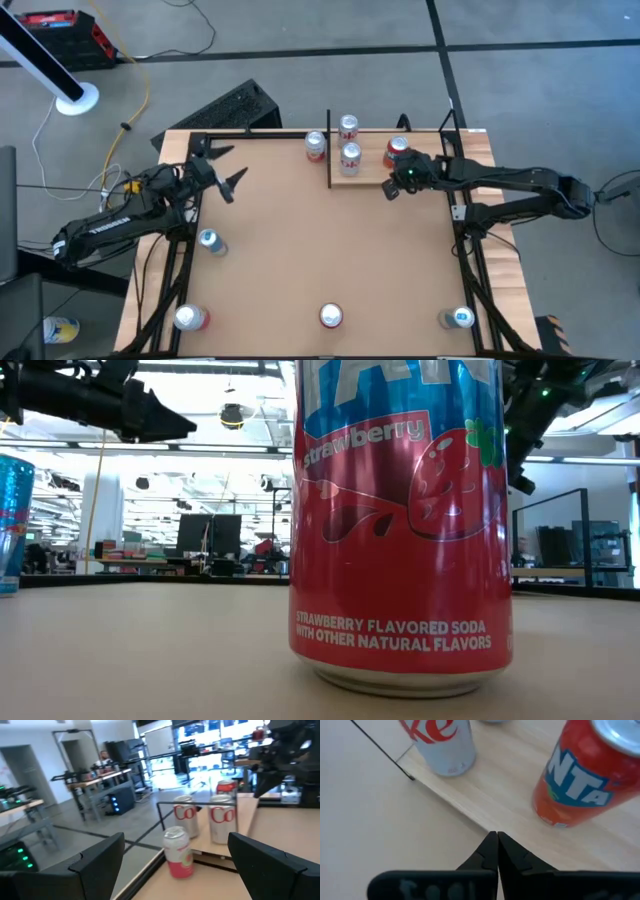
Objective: Place canned beverage on shelf
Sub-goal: Put the top orange soda can on the shelf
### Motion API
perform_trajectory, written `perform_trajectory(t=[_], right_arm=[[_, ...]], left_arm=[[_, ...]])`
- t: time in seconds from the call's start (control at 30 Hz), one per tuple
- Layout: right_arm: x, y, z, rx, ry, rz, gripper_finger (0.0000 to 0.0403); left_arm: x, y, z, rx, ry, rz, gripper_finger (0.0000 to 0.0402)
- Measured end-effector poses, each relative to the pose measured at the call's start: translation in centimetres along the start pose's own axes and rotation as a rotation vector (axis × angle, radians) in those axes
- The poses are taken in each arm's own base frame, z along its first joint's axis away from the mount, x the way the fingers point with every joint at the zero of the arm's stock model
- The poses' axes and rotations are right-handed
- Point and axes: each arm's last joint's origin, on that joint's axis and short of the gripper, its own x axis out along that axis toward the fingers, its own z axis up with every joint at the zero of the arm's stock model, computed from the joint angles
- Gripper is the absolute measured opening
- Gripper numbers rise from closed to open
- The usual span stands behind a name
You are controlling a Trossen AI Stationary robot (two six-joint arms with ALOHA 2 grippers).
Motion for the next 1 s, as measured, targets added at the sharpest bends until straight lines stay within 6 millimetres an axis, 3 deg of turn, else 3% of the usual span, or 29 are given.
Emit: perform_trajectory(t=[0.4,0.67,1.0], right_arm=[[2.7,-2.0,1.0,-0.051,0.046,-0.113,0.0020],[3.3,-3.5,2.2,-0.029,-0.008,-0.150,0.0018],[3.5,-6.2,2.8,0.000,-0.018,-0.318,0.0018]], left_arm=[[0.0,0.0,0.0,-0.006,-0.004,-0.009,0.0341],[0.0,0.0,0.0,-0.019,-0.002,-0.010,0.0341],[0.0,0.0,0.0,-0.015,-0.001,-0.010,0.0341]])
